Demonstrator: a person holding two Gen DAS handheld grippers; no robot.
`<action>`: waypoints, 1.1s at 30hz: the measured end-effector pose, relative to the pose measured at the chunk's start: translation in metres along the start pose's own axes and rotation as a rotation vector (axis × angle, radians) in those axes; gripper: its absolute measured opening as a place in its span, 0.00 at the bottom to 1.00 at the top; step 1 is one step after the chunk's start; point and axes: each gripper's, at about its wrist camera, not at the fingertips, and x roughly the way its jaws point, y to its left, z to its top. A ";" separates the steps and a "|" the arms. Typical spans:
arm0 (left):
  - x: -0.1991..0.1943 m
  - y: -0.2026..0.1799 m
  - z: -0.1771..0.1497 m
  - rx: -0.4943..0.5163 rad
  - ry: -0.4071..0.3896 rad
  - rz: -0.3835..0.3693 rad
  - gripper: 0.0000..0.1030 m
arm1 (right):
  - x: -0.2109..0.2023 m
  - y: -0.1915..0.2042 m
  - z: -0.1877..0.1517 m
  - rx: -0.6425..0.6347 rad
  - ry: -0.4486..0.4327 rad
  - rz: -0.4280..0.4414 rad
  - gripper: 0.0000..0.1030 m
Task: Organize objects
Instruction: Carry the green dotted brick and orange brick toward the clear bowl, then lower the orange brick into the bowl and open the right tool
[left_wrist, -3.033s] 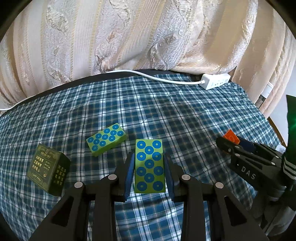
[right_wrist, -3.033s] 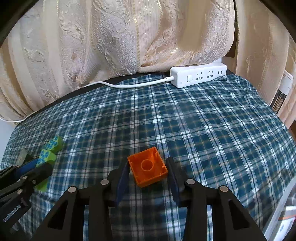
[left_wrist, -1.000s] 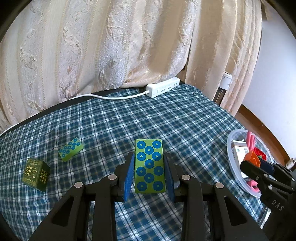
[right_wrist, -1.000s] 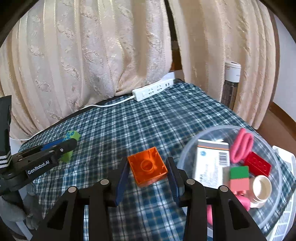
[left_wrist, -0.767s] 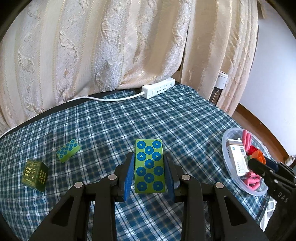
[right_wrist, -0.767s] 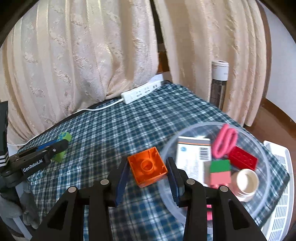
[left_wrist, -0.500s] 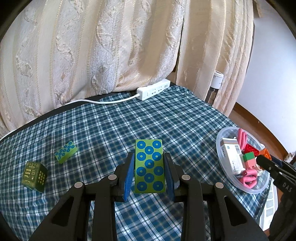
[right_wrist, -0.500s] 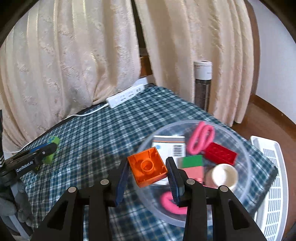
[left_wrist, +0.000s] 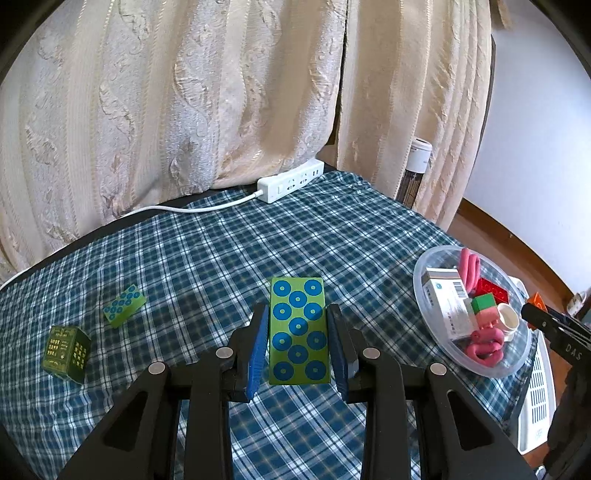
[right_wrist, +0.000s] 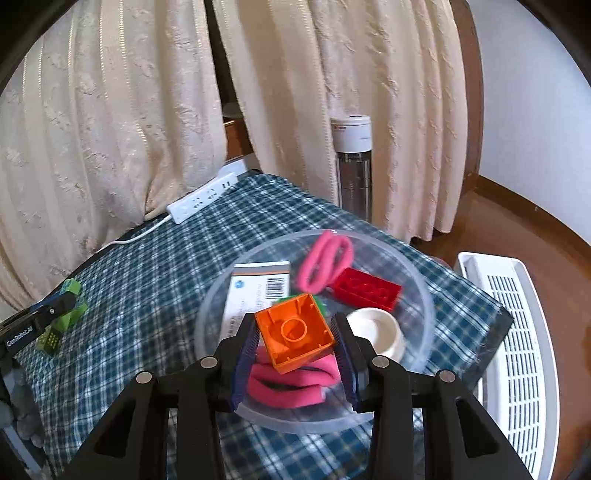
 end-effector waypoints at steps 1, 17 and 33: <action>0.000 -0.001 -0.001 0.001 0.001 0.000 0.31 | 0.000 -0.003 0.000 0.005 -0.001 -0.004 0.41; 0.002 -0.025 -0.002 0.025 0.017 -0.005 0.31 | 0.014 -0.040 0.003 0.063 0.007 -0.024 0.42; 0.016 -0.053 0.002 0.052 0.044 -0.011 0.31 | 0.046 -0.042 0.020 0.042 0.021 0.027 0.42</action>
